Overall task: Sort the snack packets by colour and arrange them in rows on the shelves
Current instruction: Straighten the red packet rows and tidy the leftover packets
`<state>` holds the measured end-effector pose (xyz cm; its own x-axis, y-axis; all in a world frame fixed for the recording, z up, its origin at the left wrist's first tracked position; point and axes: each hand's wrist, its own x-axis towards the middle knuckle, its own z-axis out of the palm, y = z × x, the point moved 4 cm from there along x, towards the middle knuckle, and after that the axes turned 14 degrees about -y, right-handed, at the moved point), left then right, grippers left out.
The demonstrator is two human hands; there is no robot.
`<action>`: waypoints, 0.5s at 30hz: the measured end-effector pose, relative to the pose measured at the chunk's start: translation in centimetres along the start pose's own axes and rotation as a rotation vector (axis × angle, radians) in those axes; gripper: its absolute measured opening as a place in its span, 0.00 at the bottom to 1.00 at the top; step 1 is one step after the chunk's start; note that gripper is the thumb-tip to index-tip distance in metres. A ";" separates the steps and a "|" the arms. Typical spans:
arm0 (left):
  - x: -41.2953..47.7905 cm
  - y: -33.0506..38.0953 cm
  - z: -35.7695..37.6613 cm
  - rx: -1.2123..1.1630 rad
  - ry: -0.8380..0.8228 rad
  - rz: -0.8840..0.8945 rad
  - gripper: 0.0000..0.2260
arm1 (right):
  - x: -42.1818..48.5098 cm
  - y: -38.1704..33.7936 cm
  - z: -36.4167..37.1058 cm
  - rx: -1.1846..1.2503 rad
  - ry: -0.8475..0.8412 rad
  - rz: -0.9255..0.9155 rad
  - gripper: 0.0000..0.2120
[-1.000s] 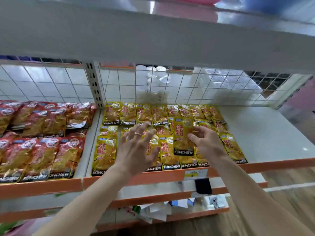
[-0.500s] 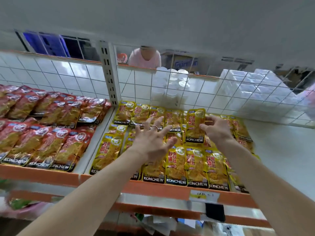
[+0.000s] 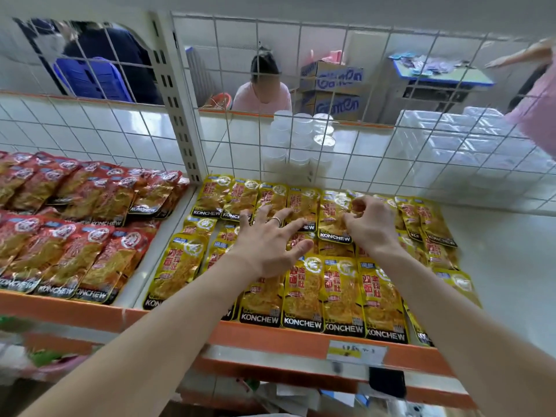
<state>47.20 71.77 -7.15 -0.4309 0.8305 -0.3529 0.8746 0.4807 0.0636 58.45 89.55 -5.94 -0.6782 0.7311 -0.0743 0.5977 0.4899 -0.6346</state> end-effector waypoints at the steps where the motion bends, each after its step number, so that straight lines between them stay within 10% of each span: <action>1: 0.0 0.0 -0.1 -0.006 0.002 0.001 0.29 | -0.3 -0.2 -0.1 -0.038 0.011 -0.022 0.18; 15: 0.6 0.3 -0.4 -0.016 -0.089 0.027 0.30 | -3.4 -0.8 2.1 -0.334 -0.252 -0.255 0.27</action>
<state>47.11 72.54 -6.93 -0.3853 0.8154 -0.4320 0.8815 0.4637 0.0890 59.38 85.68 -6.84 -0.8784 0.4506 -0.1592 0.4758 0.7938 -0.3789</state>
